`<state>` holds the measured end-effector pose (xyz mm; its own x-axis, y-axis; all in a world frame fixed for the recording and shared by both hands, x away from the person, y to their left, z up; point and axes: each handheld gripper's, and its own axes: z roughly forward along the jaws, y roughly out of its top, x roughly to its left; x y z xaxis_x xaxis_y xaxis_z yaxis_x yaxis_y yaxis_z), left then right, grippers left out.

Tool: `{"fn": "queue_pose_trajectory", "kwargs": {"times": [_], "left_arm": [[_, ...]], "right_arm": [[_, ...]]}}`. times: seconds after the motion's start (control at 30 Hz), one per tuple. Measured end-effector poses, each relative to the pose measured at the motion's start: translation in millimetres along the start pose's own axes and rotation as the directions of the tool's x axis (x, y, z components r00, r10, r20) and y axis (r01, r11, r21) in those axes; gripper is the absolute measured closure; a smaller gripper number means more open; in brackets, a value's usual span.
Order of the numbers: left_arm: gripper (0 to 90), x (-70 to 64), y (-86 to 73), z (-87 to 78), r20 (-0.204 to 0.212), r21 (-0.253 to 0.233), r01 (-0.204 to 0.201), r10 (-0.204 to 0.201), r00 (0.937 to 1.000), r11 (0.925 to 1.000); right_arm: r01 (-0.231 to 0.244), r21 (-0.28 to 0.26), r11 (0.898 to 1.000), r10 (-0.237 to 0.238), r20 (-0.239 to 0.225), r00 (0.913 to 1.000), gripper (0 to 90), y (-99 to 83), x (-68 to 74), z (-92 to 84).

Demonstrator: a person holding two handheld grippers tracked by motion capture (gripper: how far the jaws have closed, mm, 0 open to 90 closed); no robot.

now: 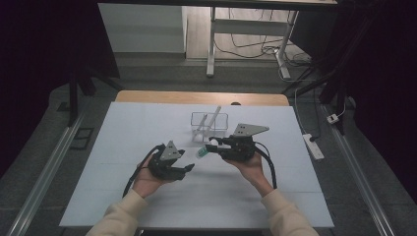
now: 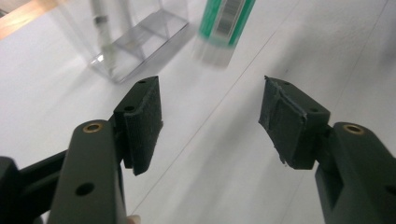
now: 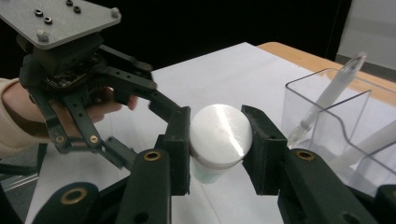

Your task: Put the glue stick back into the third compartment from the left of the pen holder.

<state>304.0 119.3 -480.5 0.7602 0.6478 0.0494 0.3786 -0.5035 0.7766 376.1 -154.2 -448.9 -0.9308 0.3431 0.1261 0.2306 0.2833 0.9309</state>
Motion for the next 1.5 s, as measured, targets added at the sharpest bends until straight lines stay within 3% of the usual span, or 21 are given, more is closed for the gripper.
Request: {"fn": "queue_pose_trajectory", "kwargs": {"times": [0.4,0.77,1.1,1.5], "left_arm": [[37.1,13.9,-28.3,-29.0,-0.033,-0.007,0.062,-0.063,0.9975,0.9980],[35.8,20.2,-61.8,-49.3,-0.067,0.010,0.118,-0.117,0.9909,0.9930],[34.8,26.6,-83.7,-63.1,-0.087,0.012,0.163,-0.161,0.9830,0.9866],[32.8,29.1,-89.4,-63.6,-0.086,0.031,0.170,-0.167,0.9822,0.9849]], "right_arm": [[0.029,-0.011,1.000,-0.028,0.066,0.9974,64.0,7.5,-3.1,-14.0],[0.050,-0.036,0.998,-0.045,0.132,0.9903,64.0,15.7,-5.8,-27.6],[0.062,-0.051,0.997,-0.049,0.220,0.9742,64.0,27.2,-15.0,-39.0],[0.021,-0.031,0.999,-0.011,0.318,0.9481,63.9,45.5,-46.9,-34.2]]}}
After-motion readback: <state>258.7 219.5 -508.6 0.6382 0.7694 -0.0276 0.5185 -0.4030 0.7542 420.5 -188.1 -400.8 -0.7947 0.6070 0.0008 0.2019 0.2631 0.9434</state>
